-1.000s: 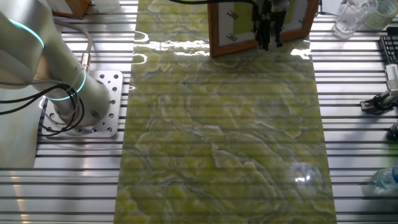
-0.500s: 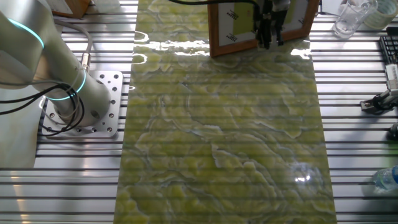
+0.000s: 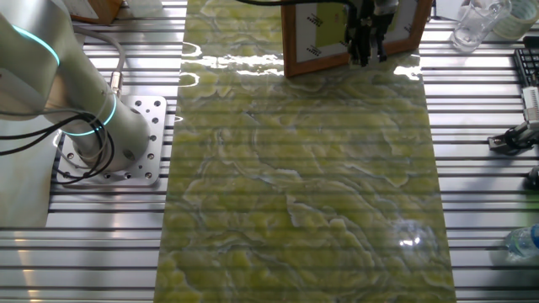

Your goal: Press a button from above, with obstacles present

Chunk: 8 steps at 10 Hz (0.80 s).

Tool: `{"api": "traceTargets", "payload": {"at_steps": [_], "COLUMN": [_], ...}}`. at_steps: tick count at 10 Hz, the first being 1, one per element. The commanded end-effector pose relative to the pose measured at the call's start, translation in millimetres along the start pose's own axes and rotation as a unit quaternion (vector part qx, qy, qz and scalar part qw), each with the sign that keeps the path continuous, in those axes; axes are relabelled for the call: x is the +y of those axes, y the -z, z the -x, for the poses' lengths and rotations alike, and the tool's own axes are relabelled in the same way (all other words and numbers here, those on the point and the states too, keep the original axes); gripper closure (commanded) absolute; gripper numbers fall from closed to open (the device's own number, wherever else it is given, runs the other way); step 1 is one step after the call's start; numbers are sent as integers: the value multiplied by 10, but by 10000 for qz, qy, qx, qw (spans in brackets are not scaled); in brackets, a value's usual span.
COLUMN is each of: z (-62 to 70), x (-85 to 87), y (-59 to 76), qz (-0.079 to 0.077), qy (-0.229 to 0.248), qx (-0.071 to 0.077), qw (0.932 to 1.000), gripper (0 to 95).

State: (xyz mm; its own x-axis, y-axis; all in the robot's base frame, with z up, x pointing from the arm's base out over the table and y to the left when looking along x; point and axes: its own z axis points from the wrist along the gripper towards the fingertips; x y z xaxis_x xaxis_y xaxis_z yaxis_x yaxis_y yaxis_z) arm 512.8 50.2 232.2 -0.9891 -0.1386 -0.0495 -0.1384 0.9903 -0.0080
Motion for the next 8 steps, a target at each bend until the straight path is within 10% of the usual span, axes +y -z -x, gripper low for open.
{"api": "traceTargets", "payload": {"at_steps": [1, 4, 8], "z": [-10, -10, -40], "x": [-7, -7, 186], "y": [-6, -6, 137], "qz": [-380, 14, 150], "qy": [430, 621, 561], "qx": [-40, -6, 52], "qw": [9983, 9981, 9983], "gripper": [950, 950, 950]}}
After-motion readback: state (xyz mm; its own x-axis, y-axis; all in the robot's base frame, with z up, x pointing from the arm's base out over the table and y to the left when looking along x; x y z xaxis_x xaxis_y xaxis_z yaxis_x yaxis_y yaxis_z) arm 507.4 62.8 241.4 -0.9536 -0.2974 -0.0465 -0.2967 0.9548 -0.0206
